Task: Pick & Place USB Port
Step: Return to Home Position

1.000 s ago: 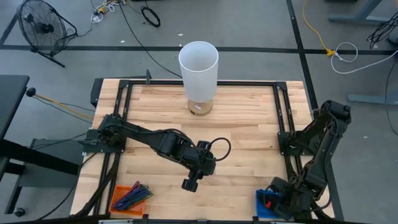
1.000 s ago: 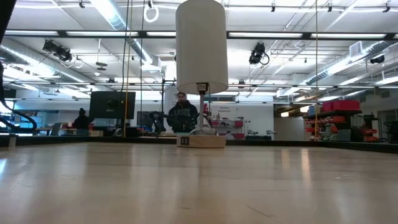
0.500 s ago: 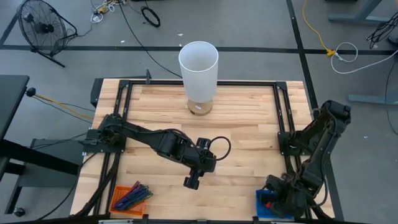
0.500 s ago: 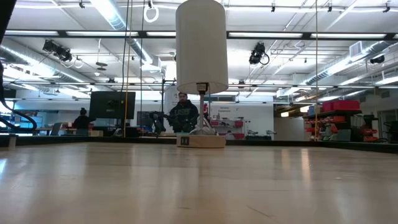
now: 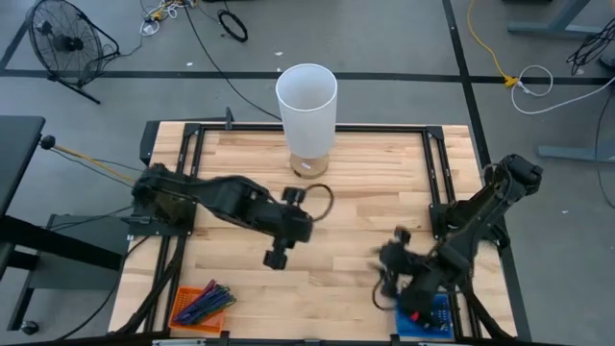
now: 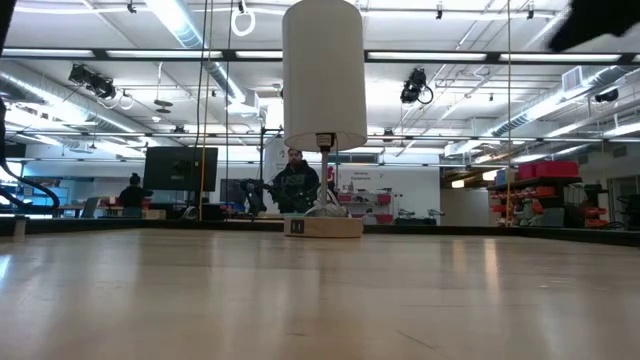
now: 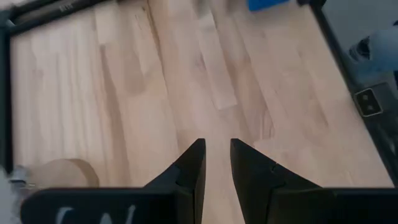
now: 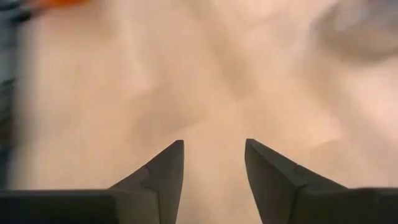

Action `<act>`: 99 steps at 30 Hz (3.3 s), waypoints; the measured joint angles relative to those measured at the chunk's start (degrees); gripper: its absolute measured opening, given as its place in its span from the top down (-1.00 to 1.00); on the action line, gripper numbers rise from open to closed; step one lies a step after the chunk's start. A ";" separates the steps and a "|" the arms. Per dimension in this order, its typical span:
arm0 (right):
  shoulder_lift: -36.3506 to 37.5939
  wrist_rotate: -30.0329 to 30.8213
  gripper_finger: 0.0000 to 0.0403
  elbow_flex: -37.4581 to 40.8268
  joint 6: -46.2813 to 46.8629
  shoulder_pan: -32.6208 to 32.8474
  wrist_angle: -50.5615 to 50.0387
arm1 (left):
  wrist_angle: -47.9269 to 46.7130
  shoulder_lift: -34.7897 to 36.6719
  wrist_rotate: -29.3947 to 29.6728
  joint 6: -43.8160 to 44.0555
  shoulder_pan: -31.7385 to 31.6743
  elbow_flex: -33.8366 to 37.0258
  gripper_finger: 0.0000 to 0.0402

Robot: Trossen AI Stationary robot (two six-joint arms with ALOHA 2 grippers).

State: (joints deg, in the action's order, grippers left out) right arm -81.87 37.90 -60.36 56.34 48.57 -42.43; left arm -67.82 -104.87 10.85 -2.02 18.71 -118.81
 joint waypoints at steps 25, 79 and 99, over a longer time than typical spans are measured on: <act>26.23 17.96 0.16 29.51 -5.66 -18.63 12.48 | 58.80 71.29 15.68 -3.25 -8.41 86.85 0.61; 79.31 -42.88 0.16 59.43 -56.07 -42.46 57.52 | 100.89 78.63 -18.55 5.88 -30.54 118.34 0.61; 77.94 -25.89 0.16 59.34 -41.75 -41.82 44.85 | 102.58 76.75 -28.52 -1.46 -30.50 118.34 0.61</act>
State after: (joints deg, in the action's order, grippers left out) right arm -3.92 12.01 -1.02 14.59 6.74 2.42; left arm 34.76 -28.12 -17.67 -3.48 -11.79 -0.47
